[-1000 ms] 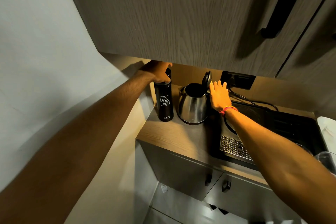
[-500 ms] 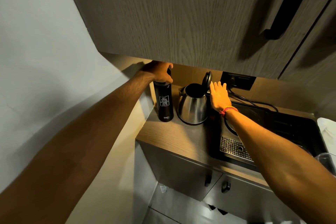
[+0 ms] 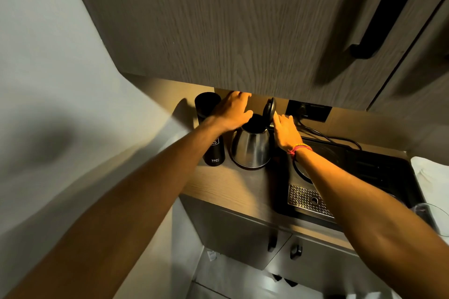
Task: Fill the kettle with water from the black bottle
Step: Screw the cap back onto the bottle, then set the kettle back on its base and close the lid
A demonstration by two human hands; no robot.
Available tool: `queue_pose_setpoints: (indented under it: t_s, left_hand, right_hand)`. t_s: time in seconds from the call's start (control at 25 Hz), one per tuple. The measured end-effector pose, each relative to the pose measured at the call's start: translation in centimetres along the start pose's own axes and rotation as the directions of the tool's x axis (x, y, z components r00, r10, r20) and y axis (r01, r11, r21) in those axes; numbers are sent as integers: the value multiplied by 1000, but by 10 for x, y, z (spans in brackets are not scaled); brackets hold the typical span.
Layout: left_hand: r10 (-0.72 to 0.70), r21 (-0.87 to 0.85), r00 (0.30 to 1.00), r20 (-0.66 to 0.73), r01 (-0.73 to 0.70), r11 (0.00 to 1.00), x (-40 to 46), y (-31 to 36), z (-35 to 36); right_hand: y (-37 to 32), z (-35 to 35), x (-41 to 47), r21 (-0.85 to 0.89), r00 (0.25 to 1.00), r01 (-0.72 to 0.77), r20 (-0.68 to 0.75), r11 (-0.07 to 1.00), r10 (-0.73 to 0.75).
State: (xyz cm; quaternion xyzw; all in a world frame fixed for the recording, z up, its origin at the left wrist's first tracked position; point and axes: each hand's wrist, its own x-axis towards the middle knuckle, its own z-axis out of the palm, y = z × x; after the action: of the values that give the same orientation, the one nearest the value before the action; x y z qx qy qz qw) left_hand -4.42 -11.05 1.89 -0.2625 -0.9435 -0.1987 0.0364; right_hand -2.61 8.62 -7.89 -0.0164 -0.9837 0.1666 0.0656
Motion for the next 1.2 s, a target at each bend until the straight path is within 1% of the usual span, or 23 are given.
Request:
queue_pose_setpoints:
  t_s: [0.08,0.12,0.16,0.2,0.24,0.28,0.32,0.36,0.48,0.56,0.6,0.68,0.76,0.84,0.92,1.08,1.2]
  left_hand:
    - [-103,-149,995,-2,102,984,1,2,18]
    - [-124,-198,992,-14,119,973,0,1,24]
    - [-118,-210,992,-37,107,972,0,0,28]
    - [-86,-175,994,-71,73,982,0,0,31]
    - [-34,-108,993,-111,22,994,1,-1,33]
    - [24,-33,990,-139,-29,999,3,-2,36]
    - [65,27,989,-135,-62,998,5,-3,39]
    - [75,58,993,-94,-69,996,5,-4,42]
    - [-12,70,993,118,4,998,3,-5,57]
    - [-64,118,976,206,41,992,1,-8,66]
    - [-82,132,970,230,52,990,1,-10,70]
    - [-95,139,963,252,61,988,0,-15,74]
    - [-88,162,963,255,47,986,-1,-18,80]
    - [-82,186,970,227,40,982,-4,-19,86]
    - [-82,208,976,203,39,977,-4,-18,91]
    - [-88,245,978,190,40,969,-4,-20,97]
    - [-74,181,978,198,38,983,-4,-22,98]
  right_hand:
    - [-3,-4,-2,56,999,-34,43,998,32]
    - [-4,-5,-2,63,997,-46,67,997,41]
    - [-6,-9,-2,76,995,-75,76,994,70]
    - [-8,-14,-2,83,990,-123,86,989,116]
    - [-11,-19,-3,127,979,-181,115,975,167]
    - [-15,-22,-4,201,969,-229,135,952,205]
    - [-19,-22,-4,256,965,-252,138,933,223]
    - [-24,-22,-4,257,960,-272,136,927,244]
    - [-31,-17,3,125,945,-314,139,941,297]
    - [-32,-11,6,66,940,-322,145,944,310]
    - [-31,-8,7,48,938,-330,125,943,322]
    - [-30,0,6,4,955,-291,59,957,290]
    - [-25,9,4,-43,981,-193,-17,980,192]
    - [-20,15,3,-68,991,-118,-67,991,113]
    - [-18,18,1,-92,992,-84,-104,992,75]
    - [-18,23,0,-86,991,-56,-124,995,45]
    - [-15,23,3,-57,993,-68,-101,996,62]
